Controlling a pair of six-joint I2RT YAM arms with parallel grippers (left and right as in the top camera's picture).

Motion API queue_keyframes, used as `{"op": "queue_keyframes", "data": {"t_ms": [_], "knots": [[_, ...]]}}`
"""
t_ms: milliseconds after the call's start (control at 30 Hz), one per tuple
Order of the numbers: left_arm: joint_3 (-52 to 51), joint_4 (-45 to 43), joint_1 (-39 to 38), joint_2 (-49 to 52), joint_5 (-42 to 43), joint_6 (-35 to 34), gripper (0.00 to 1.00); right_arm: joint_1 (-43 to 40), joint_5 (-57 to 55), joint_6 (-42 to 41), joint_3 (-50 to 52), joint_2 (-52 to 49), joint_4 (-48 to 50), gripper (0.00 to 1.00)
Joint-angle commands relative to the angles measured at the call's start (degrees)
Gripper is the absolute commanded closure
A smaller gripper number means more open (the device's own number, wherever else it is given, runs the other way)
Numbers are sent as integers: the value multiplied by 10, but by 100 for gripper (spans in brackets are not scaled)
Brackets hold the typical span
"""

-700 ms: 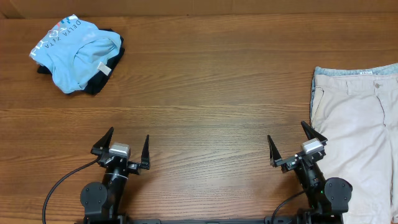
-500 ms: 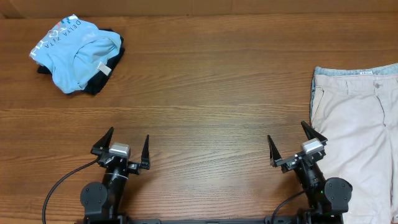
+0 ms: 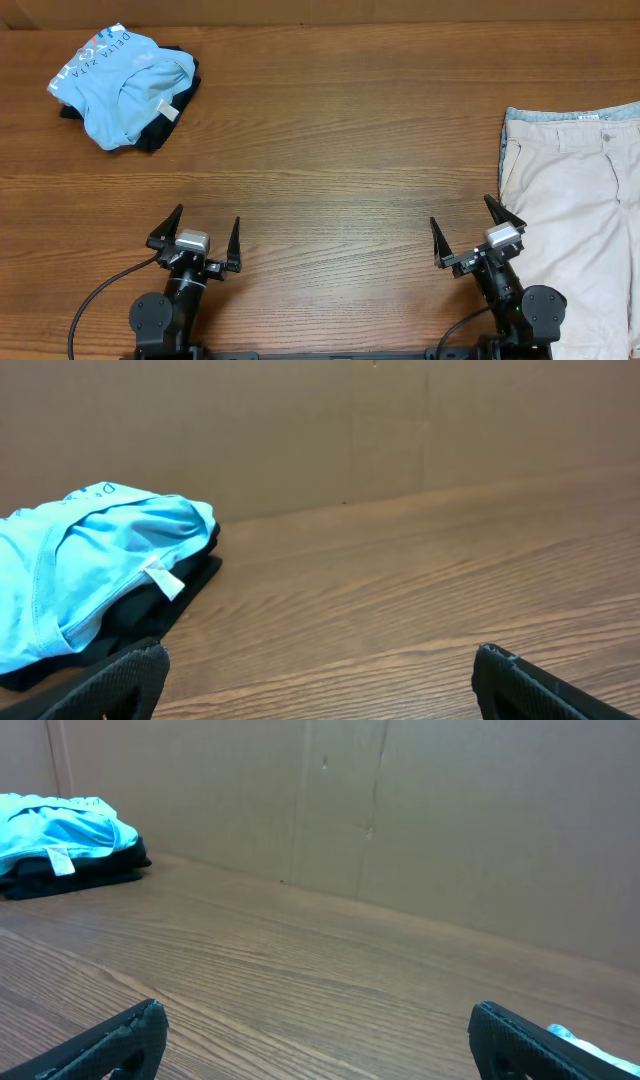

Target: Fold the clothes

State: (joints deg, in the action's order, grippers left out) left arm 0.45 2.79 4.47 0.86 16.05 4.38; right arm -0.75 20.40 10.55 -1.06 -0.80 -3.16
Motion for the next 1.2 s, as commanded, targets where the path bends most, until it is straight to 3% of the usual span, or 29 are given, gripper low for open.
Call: {"op": "queue_keyframes", "data": {"t_ms": [0, 967, 1167], "knots": [[-2, 0, -5, -6, 1, -7, 0, -2, 1, 0, 6, 6, 1, 0], [-2, -1, -5, -6, 1, -6, 0, -2, 3, 0, 6, 6, 1, 0], [-2, -23, -5, -6, 42, -6, 0, -2, 5, 0, 6, 6, 17, 0]]}}
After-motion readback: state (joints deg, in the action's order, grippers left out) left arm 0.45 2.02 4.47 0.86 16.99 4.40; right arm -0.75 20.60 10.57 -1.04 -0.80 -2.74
